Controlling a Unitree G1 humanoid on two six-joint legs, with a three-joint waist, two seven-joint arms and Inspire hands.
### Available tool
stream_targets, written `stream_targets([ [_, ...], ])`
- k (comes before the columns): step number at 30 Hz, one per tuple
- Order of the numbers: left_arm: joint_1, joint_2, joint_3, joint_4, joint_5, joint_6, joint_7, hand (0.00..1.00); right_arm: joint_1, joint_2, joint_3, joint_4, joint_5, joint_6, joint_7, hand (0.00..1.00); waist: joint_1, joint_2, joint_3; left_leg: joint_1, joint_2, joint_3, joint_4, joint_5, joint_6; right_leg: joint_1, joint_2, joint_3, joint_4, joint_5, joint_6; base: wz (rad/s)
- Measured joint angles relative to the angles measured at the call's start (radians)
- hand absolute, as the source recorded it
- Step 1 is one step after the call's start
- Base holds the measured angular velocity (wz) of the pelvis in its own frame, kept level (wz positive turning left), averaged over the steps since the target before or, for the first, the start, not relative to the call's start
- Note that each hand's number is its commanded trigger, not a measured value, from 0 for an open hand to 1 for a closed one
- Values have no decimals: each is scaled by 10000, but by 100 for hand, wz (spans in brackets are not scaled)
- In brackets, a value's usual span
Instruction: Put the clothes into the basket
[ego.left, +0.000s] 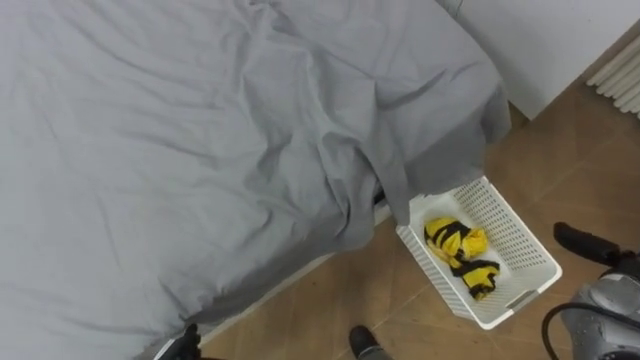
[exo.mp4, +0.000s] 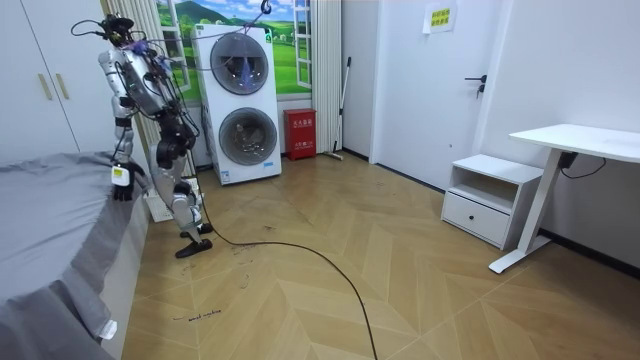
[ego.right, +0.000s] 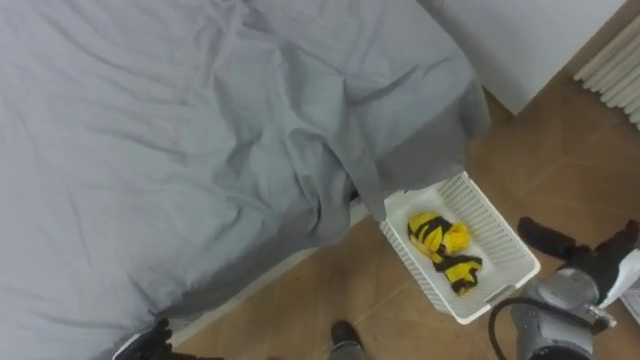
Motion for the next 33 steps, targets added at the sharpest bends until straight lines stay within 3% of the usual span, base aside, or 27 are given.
stream_targets([
  [5,752,72,177,-58,292,-213,-176,0,1303,461,430,-425,107,-26,561,0,183,-317,-142,1077,58,-468,-308,47,-121,1407,-68,-563,-605,-25,-92,23],
  [11,1434,64,238,-190,594,-390,-80,0,2282,1095,847,-909,943,-456,853,0,149,-518,-178,1961,27,-1467,-600,117,-174,3018,-224,-1482,-1602,53,-150,48],
  [13,1666,33,261,-468,861,-484,189,0,2712,1386,1108,-980,1280,-504,1021,0,336,-657,-186,2327,24,-1876,-732,117,-184,3664,-251,-1804,-1975,52,-145,55],
  [22,1681,-298,436,-464,1754,-854,507,0,3037,2071,2397,622,425,-836,2624,0,846,-610,-115,3137,-269,-3063,-1007,100,-207,5363,-465,-3079,-3026,49,-89,42],
  [26,1720,-441,618,-300,1773,-853,541,0,2974,2271,2801,1567,65,-594,3303,0,1067,-590,-77,3305,-295,-3301,-1034,83,-224,5604,-486,-3303,-3061,15,-49,17],
  [30,1993,-629,1590,-154,2539,-852,670,0,3112,2438,2813,2204,-467,-364,3958,0,1313,-676,-28,3469,-377,-3544,-1019,82,-222,5880,-550,-3501,-3079,-80,-57,16],
  [33,2133,-682,1753,-35,2612,-846,845,0,3188,2461,3009,2525,-484,-46,4183,0,1424,-738,-32,3547,-464,-3772,-964,79,-213,5993,-618,-3653,-3066,-175,-50,20],
])
